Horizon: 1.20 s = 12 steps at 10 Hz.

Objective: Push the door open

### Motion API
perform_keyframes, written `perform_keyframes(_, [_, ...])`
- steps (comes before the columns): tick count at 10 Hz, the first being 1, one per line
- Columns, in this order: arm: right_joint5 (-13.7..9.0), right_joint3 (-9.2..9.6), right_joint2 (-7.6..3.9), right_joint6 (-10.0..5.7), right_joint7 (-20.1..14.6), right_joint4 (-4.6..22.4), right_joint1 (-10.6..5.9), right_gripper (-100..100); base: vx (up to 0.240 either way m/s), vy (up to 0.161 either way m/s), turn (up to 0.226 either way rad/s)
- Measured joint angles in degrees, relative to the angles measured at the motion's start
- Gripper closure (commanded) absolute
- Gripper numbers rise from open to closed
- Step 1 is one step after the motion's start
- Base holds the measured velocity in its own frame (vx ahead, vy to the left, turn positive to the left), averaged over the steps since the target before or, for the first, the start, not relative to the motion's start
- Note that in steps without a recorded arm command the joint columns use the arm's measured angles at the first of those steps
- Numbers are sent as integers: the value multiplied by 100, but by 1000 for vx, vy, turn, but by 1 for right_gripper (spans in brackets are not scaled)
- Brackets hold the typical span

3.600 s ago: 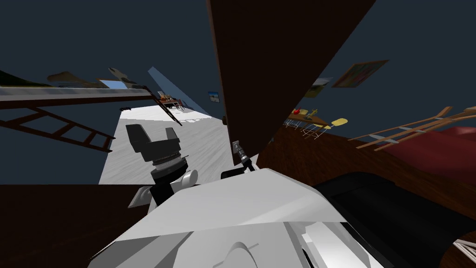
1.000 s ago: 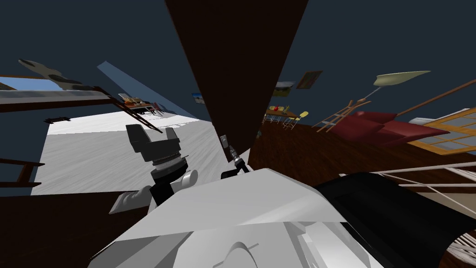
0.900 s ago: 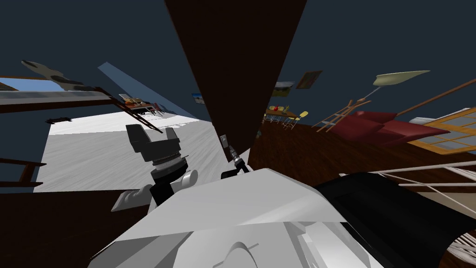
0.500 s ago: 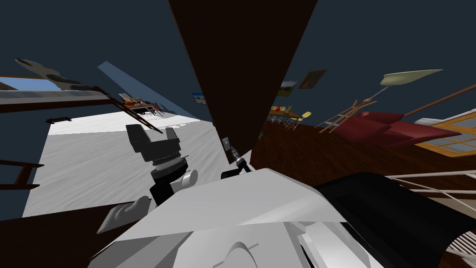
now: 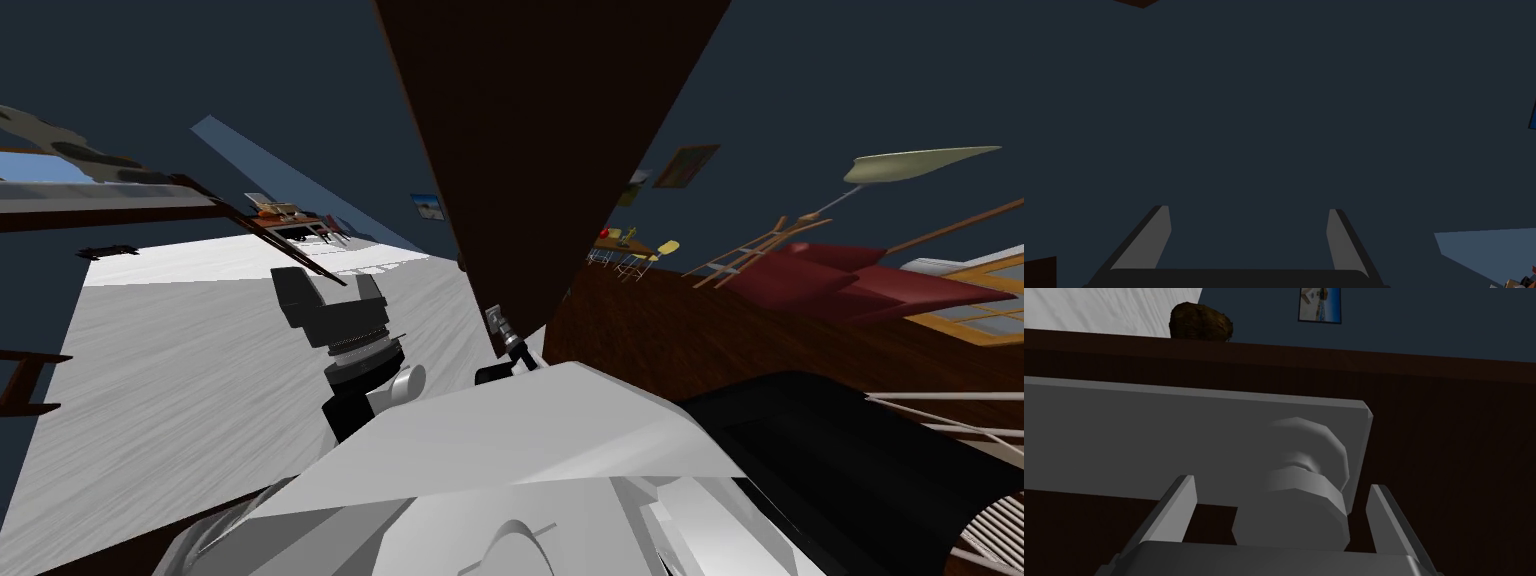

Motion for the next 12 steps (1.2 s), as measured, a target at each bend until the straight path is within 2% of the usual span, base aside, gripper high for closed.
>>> perform_keyframes(5, [0,-2,-13,-4,-1,-1,3,100,-14,-8,0])
perform_keyframes(6, [0,-3,-15,-2,-1,1,6,100,111,21,-176])
perform_keyframes(9, [-26,177,-206,-3,88,-84,176,100,193,51,-165])
perform_keyframes(12, [-75,268,-261,-53,173,-163,255,100,194,80,-234])
